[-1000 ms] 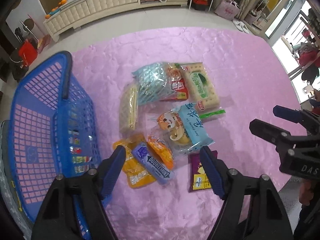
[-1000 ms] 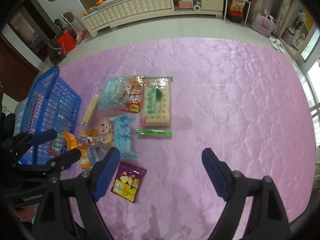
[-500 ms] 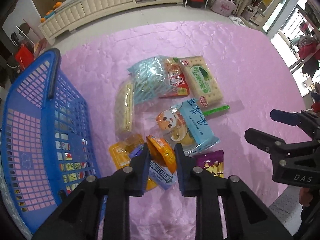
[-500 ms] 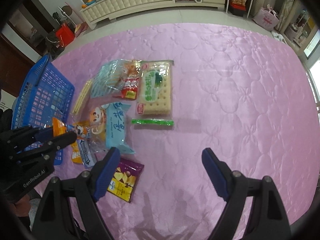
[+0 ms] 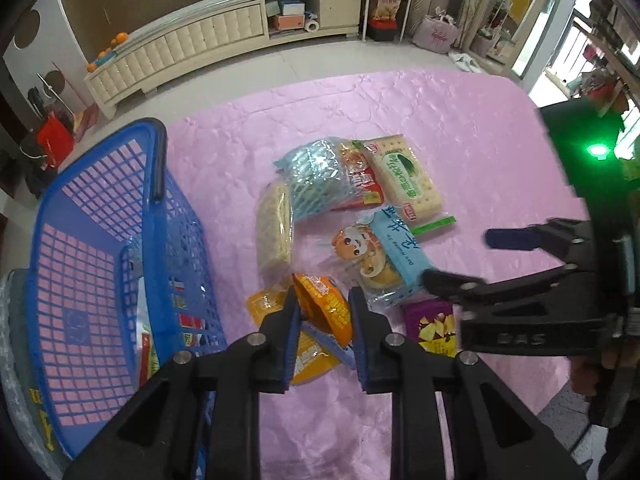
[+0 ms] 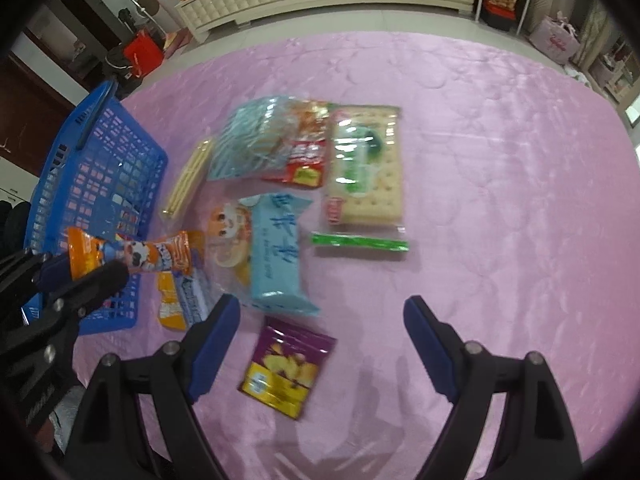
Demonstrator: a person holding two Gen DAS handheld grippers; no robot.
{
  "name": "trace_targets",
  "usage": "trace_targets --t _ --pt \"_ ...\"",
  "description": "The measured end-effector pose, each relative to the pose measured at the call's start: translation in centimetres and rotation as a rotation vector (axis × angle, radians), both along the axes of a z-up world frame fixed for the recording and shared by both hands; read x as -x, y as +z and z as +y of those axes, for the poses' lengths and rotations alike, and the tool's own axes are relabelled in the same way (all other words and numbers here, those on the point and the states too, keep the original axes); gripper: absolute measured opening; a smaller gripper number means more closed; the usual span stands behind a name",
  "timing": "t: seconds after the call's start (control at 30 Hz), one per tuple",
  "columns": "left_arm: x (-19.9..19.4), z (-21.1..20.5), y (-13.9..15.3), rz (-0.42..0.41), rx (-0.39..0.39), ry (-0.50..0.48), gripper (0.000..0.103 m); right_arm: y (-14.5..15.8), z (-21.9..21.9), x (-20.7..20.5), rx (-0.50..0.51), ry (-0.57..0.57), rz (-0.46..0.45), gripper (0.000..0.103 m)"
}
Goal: Organize snacks
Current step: 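Grasp the orange snack bag with the left tool while the right tool grasps the blue pastry bag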
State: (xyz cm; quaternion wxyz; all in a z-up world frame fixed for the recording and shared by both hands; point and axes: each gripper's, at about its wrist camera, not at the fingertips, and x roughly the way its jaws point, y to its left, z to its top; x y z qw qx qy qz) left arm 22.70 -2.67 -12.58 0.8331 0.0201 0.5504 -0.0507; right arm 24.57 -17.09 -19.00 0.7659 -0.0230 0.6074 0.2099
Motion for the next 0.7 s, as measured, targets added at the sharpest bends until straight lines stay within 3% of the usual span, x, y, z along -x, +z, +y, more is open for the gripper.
trace_targets --t 0.63,0.7 --pt "0.9 0.2 -0.4 0.001 -0.041 0.004 0.021 -4.2 5.9 -1.3 0.057 0.074 0.027 0.087" --pt "1.0 0.3 -0.4 -0.001 -0.036 0.006 0.021 -4.4 6.0 -1.3 0.050 0.074 0.011 0.077"
